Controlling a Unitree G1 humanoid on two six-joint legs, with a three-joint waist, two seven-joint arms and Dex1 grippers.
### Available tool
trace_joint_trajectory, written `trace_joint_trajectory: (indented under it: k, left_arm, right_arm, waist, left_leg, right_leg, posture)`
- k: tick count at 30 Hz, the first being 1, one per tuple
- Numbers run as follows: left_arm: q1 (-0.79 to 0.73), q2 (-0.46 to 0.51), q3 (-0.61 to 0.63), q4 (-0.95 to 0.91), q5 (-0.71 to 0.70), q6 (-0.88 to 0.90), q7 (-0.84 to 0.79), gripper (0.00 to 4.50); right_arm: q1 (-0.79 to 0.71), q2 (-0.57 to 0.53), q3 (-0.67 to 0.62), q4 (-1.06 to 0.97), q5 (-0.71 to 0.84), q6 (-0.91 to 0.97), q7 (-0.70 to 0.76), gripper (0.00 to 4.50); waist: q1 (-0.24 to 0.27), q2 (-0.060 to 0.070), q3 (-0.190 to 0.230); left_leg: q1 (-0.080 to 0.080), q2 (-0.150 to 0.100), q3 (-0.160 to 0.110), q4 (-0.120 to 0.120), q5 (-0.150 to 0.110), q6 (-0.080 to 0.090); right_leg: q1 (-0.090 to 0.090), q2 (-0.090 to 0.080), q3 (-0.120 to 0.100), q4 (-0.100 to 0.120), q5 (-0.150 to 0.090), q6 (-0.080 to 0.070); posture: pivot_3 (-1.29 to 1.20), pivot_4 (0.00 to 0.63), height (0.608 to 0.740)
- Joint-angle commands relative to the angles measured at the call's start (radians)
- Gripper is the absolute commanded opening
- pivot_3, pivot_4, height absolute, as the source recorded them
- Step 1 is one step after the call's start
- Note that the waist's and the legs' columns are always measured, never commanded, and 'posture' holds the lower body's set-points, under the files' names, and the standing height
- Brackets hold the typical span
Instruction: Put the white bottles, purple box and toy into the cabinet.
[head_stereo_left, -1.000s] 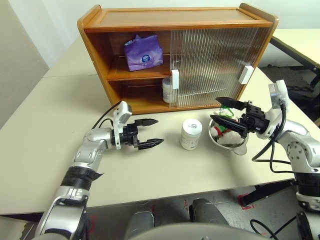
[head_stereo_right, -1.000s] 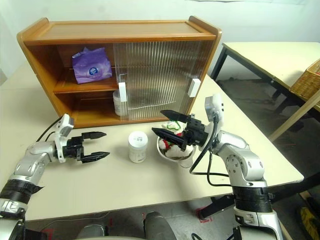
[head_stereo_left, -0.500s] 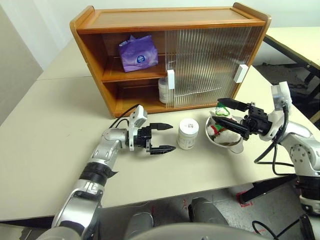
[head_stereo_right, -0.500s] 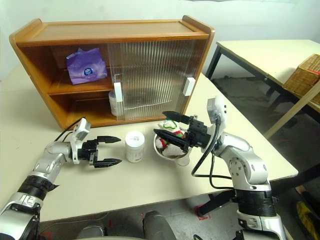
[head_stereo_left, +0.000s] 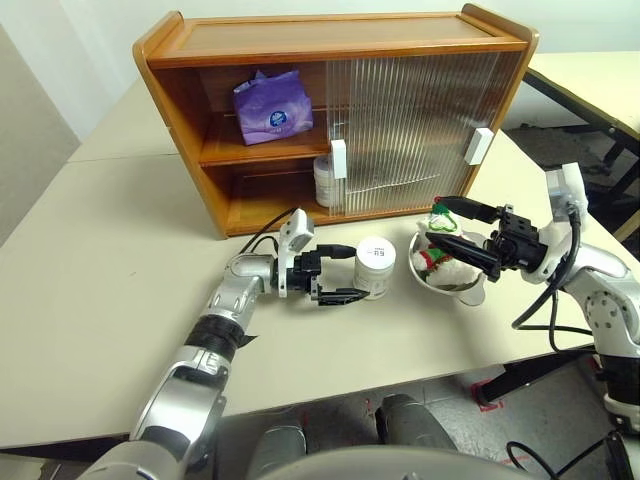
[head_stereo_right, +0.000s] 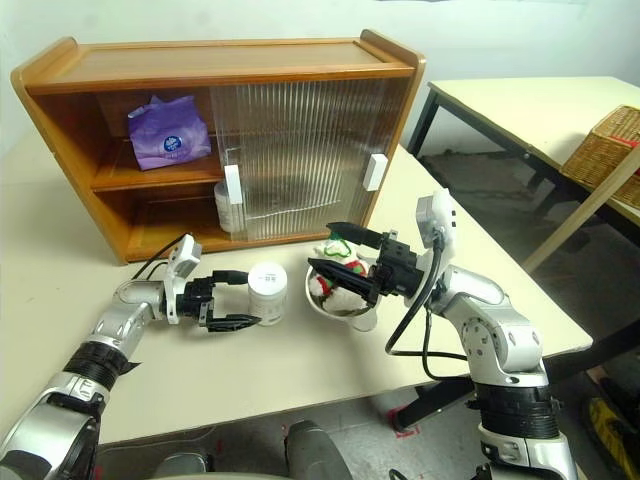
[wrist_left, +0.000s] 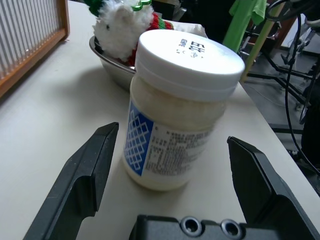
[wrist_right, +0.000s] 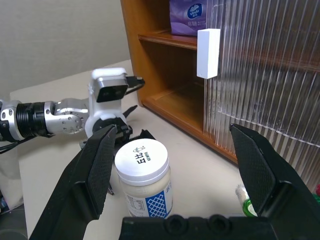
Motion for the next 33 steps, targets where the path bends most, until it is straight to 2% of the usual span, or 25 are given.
trace_joint_trajectory:
  k: [1, 10, 13, 15, 16, 22, 29, 33]
  left_arm:
    - [-0.038, -0.021, -0.009, 0.061, 0.029, -0.031, 0.002, 4.49]
    - [-0.062, -0.055, -0.001, 0.116, 0.048, -0.057, 0.005, 4.49]
    - [-0.062, -0.058, 0.005, 0.118, 0.046, -0.064, 0.008, 3.91]
    - [-0.063, -0.055, 0.01, 0.115, 0.042, -0.064, 0.007, 3.2]
    - [-0.063, -0.054, 0.012, 0.114, 0.04, -0.063, 0.007, 3.09]
    - [-0.038, -0.03, 0.038, 0.052, 0.019, -0.041, 0.029, 3.09]
    - [0.073, 0.005, 0.124, -0.123, 0.018, -0.006, 0.248, 3.09]
    - [0.117, 0.005, 0.154, -0.203, 0.022, 0.042, 0.367, 3.09]
  right_arm:
    - [0.008, -0.012, -0.017, -0.025, 0.011, 0.012, -0.01, 4.5]
    - [0.024, -0.021, -0.029, -0.039, 0.02, 0.017, -0.022, 4.5]
    - [0.026, -0.021, -0.03, -0.039, 0.017, 0.016, -0.02, 4.5]
    - [0.023, -0.02, -0.028, -0.035, 0.015, 0.014, -0.018, 4.5]
    - [0.022, -0.02, -0.028, -0.032, 0.014, 0.013, -0.017, 4.5]
    - [0.014, -0.011, -0.018, -0.022, 0.009, 0.007, -0.015, 4.5]
    - [0.004, 0.01, 0.0, 0.007, -0.005, -0.011, -0.005, 4.5]
    - [-0.014, 0.02, 0.009, 0.028, -0.012, -0.018, 0.004, 4.5]
  waist:
    - [-0.001, 0.0, 0.0]
    - [-0.021, 0.0, 0.0]
    - [-0.025, 0.0, 0.0]
    - [-0.027, 0.0, 0.0]
    - [-0.028, 0.0, 0.0]
    - [-0.03, 0.0, 0.0]
    - [-0.036, 0.0, 0.0]
    - [-0.031, 0.0, 0.0]
  left_leg:
    - [0.0, 0.0, 0.0, 0.0, 0.0, 0.0]
    - [-0.001, 0.0, 0.0, 0.0, 0.0, 0.001]
    - [-0.002, 0.0, 0.0, 0.0, 0.0, 0.001]
    - [-0.002, 0.0, 0.0, 0.0, 0.0, 0.001]
    - [-0.002, 0.0, 0.0, 0.0, 0.0, 0.001]
    - [-0.002, 0.0, 0.0, 0.001, 0.0, 0.001]
    - [-0.005, 0.0, 0.0, 0.0, 0.0, 0.001]
    - [-0.005, -0.001, 0.0, 0.0, 0.0, 0.0]
  right_leg:
    - [0.0, 0.0, 0.0, 0.0, -0.001, 0.001]
    - [0.0, 0.0, 0.0, 0.0, -0.004, 0.008]
    - [0.0, 0.0, 0.0, 0.0, -0.004, 0.009]
    - [0.0, 0.0, 0.0, 0.0, -0.004, 0.009]
    - [0.0, 0.0, 0.0, 0.0, -0.005, 0.01]
    - [-0.001, 0.0, 0.0, 0.0, -0.005, 0.012]
    - [-0.003, 0.0, 0.0, 0.0, -0.005, 0.011]
    - [-0.003, 0.0, 0.0, 0.0, -0.002, 0.006]
  posture:
    - [-0.31, 0.0, 0.74]
    - [-0.32, 0.0, 0.74]
    - [-0.32, 0.0, 0.74]
    - [-0.31, 0.0, 0.74]
    - [-0.31, 0.0, 0.74]
    - [-0.31, 0.0, 0.74]
    - [-0.27, 0.0, 0.74]
    - [-0.26, 0.0, 0.74]
